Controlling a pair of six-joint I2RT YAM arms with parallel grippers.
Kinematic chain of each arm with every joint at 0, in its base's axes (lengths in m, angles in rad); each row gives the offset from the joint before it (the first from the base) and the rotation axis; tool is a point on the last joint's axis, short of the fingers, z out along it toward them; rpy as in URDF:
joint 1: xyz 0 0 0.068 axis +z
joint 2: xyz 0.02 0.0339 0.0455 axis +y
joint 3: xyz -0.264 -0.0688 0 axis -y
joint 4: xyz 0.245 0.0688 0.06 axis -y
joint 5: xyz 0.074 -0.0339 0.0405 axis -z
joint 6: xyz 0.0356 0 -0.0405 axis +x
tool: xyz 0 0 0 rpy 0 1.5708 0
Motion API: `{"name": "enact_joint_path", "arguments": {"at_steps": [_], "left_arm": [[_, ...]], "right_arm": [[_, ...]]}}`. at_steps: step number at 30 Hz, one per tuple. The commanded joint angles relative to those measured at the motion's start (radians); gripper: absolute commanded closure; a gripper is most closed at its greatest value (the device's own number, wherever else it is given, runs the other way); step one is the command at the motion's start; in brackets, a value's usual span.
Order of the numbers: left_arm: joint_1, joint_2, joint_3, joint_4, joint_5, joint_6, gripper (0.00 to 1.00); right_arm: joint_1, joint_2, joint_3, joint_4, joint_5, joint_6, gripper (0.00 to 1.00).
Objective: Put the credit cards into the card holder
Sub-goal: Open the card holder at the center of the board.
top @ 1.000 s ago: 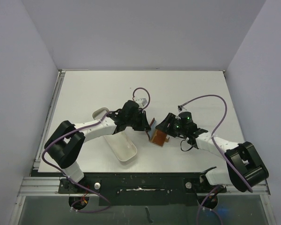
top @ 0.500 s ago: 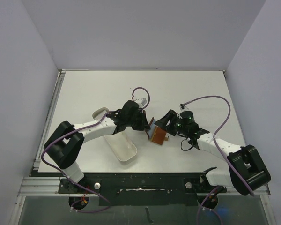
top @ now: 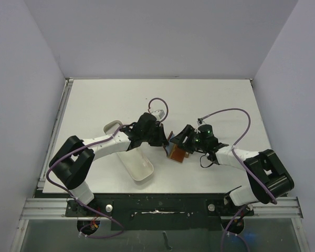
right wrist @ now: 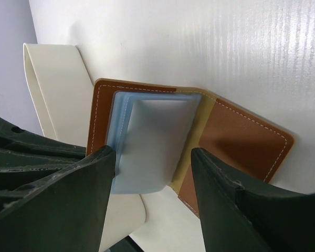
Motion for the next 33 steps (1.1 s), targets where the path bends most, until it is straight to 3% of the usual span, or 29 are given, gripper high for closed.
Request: {"name": "enact_joint_path", "arguments": {"at_steps": [1,11,17,23,33], "left_arm": [[-0.005,-0.035,0.020,0.034,-0.001,0.002,1.00],[-0.005,-0.026,0.023,0.029,0.003,0.009,0.91],[-0.004,-0.025,0.023,0.027,0.000,0.010,0.97],[-0.002,-0.026,0.024,0.023,-0.007,0.017,1.00],[0.003,-0.022,0.018,0.037,-0.011,-0.006,1.00]], "right_arm": [[0.002,0.026,0.036,0.091,-0.020,0.013,0.41],[-0.005,0.095,0.005,0.109,-0.004,0.001,0.43],[-0.009,0.084,-0.016,0.086,0.004,-0.020,0.43],[-0.013,0.021,-0.019,-0.036,0.073,-0.077,0.43],[-0.009,-0.237,0.060,-0.431,0.259,-0.207,0.41]]}}
